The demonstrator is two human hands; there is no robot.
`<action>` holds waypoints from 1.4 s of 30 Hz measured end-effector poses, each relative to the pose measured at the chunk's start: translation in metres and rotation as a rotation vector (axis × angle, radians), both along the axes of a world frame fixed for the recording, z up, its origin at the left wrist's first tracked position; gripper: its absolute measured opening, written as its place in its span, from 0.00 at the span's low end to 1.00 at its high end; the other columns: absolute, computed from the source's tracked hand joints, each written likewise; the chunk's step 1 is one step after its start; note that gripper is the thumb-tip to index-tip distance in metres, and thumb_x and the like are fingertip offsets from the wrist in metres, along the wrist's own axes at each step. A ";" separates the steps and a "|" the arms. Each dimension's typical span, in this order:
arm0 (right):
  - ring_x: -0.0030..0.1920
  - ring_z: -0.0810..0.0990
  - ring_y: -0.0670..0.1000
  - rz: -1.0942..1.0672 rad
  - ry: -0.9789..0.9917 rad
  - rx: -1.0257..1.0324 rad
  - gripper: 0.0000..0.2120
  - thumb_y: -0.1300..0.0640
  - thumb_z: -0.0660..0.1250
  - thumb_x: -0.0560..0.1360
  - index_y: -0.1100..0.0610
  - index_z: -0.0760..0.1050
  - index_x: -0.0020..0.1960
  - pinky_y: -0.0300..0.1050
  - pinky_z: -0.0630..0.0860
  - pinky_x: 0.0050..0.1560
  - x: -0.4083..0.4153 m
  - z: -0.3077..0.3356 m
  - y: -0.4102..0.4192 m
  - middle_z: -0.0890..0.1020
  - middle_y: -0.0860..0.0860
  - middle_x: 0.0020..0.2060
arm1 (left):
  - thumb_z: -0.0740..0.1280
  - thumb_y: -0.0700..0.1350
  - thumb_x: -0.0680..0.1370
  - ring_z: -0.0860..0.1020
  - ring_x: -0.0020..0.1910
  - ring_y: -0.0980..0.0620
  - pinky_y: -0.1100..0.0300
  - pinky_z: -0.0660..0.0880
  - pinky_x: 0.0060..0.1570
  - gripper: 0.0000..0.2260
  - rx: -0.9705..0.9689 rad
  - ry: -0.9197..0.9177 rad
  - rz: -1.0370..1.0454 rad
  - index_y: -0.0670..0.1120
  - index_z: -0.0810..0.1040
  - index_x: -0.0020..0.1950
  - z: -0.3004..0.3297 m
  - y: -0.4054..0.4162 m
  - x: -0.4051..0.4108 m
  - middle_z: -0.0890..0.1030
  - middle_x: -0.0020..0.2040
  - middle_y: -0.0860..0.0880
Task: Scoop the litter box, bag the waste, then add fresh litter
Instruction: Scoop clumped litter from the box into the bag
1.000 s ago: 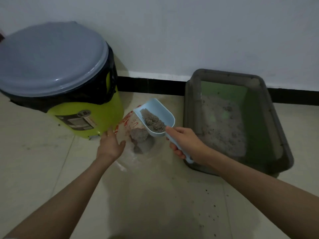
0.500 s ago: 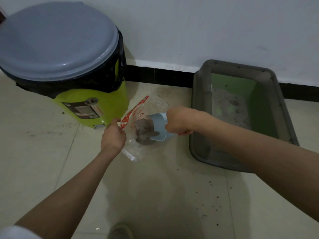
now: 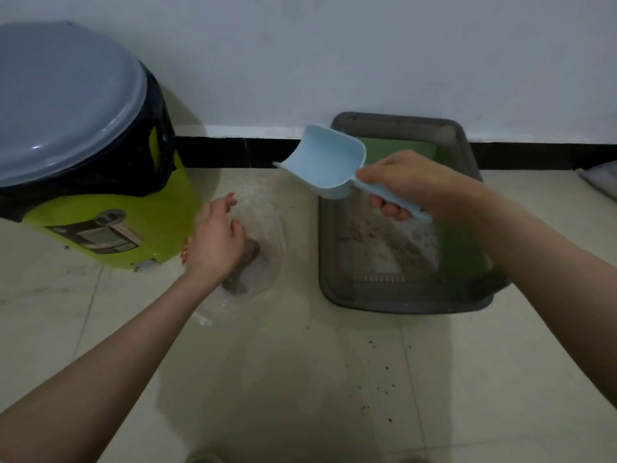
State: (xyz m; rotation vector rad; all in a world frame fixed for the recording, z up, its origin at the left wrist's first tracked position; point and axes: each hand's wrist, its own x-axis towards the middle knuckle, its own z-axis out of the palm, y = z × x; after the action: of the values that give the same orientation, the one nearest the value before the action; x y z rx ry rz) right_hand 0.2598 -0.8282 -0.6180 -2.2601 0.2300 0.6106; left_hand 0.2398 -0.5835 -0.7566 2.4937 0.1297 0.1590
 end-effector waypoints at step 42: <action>0.28 0.68 0.49 -0.789 0.286 0.629 0.10 0.54 0.55 0.81 0.61 0.68 0.53 0.41 0.64 0.26 0.046 -0.201 -0.028 0.72 0.54 0.31 | 0.51 0.49 0.81 0.69 0.64 0.49 0.62 0.68 0.55 0.25 -0.157 0.135 -0.189 0.48 0.45 0.76 -0.011 -0.159 0.042 0.55 0.74 0.46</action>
State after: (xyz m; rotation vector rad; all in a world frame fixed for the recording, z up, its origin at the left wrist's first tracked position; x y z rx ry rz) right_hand 0.3056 -0.8562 -0.8189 -1.3165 0.8828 0.4738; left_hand 0.2819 -0.7423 -0.7674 2.3429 -0.0375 -0.0947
